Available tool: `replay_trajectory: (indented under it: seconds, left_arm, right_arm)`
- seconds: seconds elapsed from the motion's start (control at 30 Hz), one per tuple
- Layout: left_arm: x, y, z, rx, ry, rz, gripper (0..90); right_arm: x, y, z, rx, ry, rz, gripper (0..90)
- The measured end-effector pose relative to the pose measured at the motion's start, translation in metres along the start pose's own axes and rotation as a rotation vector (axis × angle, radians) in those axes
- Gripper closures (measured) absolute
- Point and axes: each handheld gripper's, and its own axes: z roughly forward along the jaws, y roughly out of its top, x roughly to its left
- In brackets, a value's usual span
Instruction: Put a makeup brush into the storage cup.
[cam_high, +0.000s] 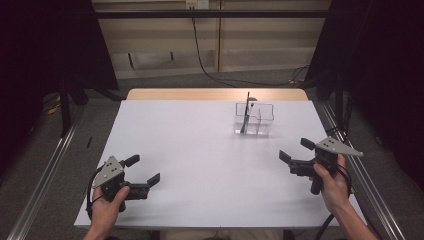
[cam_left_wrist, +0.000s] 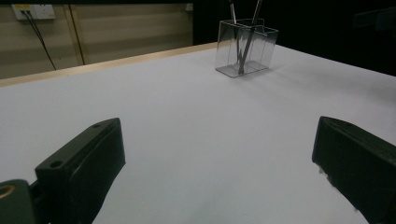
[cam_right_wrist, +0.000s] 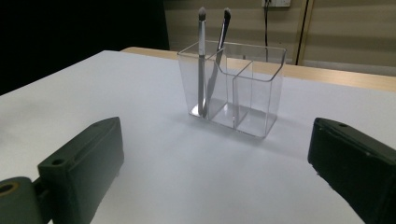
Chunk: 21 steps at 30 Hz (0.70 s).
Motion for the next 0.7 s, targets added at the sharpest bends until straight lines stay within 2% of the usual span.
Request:
replay_trajectory:
  seconds: [0.37,0.47,0.57,0.7]
  left_arm:
    - [-0.001,-0.002,-0.004,-0.005,0.006,-0.008,2.5]
    - [-0.002,-0.002,-0.005,-0.008,0.005,-0.016,2.5]
    - [-0.002,-0.002,-0.006,-0.014,0.004,-0.023,2.5]
    - [-0.002,-0.002,-0.008,-0.011,0.008,-0.022,2.5]
  right_arm:
    - [0.009,-0.022,-0.026,0.0,-0.029,0.03,2.3]
    - [0.011,-0.028,-0.035,-0.011,-0.032,0.028,1.9]
    - [0.01,-0.031,-0.043,-0.044,-0.034,0.028,0.7]
    - [0.006,-0.035,-0.048,-0.065,-0.061,0.045,0.6]
